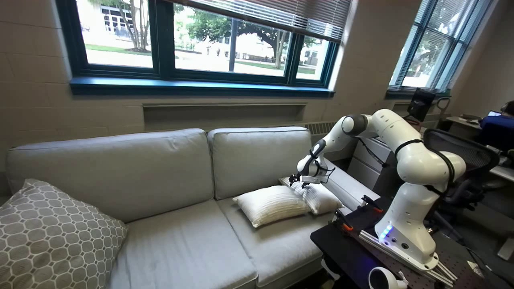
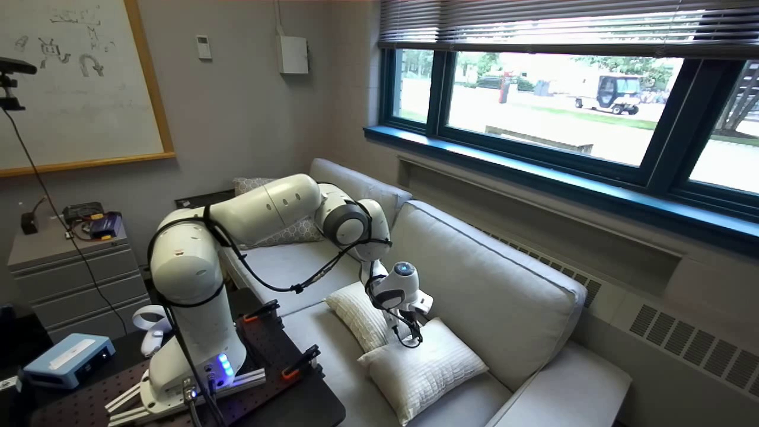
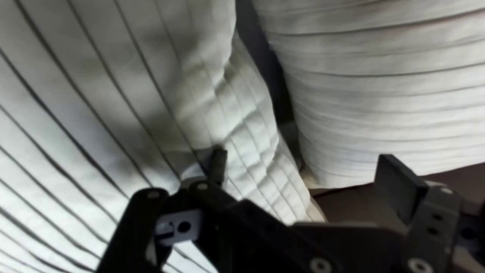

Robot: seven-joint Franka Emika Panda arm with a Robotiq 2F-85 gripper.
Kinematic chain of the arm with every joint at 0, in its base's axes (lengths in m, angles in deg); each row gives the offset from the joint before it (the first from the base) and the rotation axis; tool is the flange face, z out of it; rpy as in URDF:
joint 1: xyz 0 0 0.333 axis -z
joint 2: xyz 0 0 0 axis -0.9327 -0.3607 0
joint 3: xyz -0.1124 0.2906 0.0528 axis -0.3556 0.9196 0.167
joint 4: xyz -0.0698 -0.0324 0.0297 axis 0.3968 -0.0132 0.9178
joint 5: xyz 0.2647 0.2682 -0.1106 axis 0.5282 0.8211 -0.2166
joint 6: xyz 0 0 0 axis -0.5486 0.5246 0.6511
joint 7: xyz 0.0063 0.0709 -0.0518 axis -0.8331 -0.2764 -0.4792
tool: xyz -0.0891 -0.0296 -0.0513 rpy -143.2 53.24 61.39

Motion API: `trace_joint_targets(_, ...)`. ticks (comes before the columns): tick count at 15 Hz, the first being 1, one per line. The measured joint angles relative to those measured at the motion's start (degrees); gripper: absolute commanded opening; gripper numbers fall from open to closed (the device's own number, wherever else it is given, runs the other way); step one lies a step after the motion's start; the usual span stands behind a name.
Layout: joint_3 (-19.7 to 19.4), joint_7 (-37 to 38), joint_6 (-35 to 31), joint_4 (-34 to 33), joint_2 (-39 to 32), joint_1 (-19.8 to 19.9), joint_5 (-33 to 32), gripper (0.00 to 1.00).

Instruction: Arrange the two pillows neatly to the right

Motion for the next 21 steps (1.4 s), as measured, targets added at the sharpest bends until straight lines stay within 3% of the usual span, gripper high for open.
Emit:
trace_joint_targets(5, -1.31, 0.39, -9.94, -0.95, -2.04, -1.59, -0.44, 1.00)
trace_joint_targets(9, -1.26, 2.80, -4.83, -1.35, -2.38, -1.33, 0.86, 1.00)
trace_joint_targets(13, -5.44, 6.11, 0.18, -1.61, -2.93, -2.43, 3.93, 1.00)
trace_joint_targets(14, -7.37, 7.09, 0.80, -1.64, -2.94, -3.30, 4.42, 0.91)
trace_joint_targets(15, -9.44, 8.19, 1.66, -1.75, -2.94, -4.33, 4.82, 0.75)
trace_joint_targets(18, -14.53, 11.32, 4.93, -2.90, -2.99, -7.43, 5.10, 0.53)
trace_joint_targets(21, -17.06, 13.49, 8.80, -5.02, -3.24, -9.53, 5.10, 0.29)
